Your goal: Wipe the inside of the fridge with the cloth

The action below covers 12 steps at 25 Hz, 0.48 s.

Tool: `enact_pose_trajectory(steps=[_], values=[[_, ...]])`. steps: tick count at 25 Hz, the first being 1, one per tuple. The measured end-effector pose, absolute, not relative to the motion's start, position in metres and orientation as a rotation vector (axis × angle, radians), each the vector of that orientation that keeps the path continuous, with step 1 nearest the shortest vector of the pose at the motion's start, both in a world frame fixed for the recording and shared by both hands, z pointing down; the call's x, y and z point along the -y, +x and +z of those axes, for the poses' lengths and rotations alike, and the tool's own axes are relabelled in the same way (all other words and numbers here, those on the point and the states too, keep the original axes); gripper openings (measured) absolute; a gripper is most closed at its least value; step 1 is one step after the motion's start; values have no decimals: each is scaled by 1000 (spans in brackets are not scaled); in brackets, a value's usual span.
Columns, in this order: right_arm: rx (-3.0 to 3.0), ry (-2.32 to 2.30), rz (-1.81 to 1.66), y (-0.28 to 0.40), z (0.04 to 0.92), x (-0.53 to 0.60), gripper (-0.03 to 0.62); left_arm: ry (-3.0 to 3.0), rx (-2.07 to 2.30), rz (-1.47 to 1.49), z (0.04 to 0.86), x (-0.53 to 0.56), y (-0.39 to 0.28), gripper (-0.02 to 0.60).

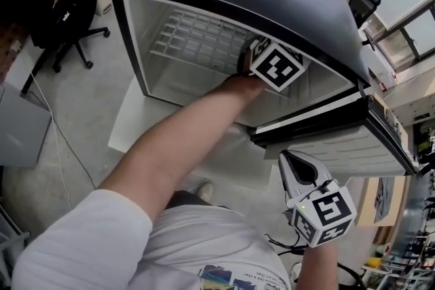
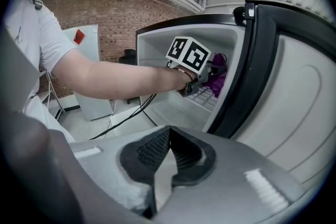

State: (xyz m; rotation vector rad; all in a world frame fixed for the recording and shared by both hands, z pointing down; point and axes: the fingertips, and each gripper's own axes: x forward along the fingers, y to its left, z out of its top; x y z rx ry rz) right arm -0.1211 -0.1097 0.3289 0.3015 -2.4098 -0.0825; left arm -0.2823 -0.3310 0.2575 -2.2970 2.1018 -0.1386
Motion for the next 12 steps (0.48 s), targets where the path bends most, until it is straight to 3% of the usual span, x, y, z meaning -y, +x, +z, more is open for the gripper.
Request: enact_pose_trajectory(steps=[12], values=[[2420, 268, -44, -124, 336, 114, 3, -2113, -2194, -210, 247, 330, -321, 69]])
